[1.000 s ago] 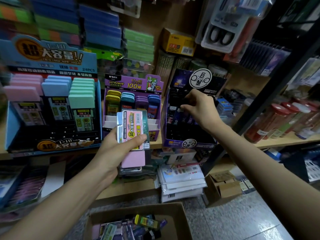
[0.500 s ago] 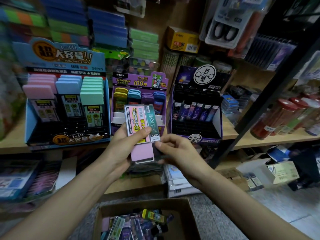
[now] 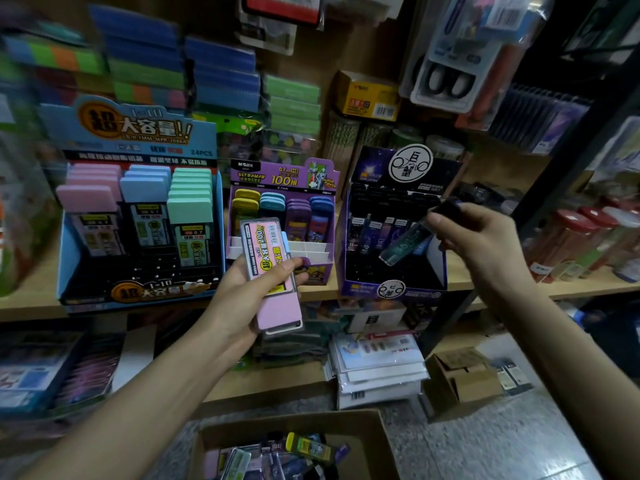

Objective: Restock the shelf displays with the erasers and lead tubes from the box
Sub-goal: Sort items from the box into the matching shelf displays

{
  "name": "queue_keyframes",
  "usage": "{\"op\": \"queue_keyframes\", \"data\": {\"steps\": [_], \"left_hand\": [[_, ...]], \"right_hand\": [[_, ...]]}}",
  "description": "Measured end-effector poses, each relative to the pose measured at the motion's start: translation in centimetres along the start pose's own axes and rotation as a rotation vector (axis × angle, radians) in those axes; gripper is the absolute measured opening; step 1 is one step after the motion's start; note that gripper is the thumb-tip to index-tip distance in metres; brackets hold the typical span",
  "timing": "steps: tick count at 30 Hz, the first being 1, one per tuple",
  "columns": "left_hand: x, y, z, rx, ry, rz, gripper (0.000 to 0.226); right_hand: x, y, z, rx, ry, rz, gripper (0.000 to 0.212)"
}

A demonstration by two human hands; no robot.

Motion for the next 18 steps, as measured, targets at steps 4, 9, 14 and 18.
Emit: {"op": "queue_keyframes", "data": {"steps": [4, 9, 14, 18], "left_hand": [[-0.5, -0.2, 0.1, -0.005, -0.015, -0.013, 0.048], [-0.8, -0.5, 0.2, -0.015, -0.038, -0.018, 0.052], [-0.9, -0.9, 0.2, -0.022, -0.042, -0.016, 0.049], [-1.1, -0.9, 0.2, -0.023, -0.049, -0.028, 0.056]], "right_hand": [[0.9, -3.0, -0.9, -0.041, 0.155, -0.058, 0.005], [2.2, -6.0, 1.3, -0.166, 0.233, -0.078, 0.012], [2.2, -7.0, 3.4, -0.335, 0.337, -0.113, 0.008], [3.1, -7.5, 3.9, -0.375, 0.349, -0.047, 0.015]]}}
Point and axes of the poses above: each hand's wrist, its own y-axis away from the middle knuckle, its own z-axis out of the palm, x = y × z, the point moved 7 cm from there along -y, towards the middle knuckle, and after that the axes turned 4 degrees about -x, right-handed, at the moved point
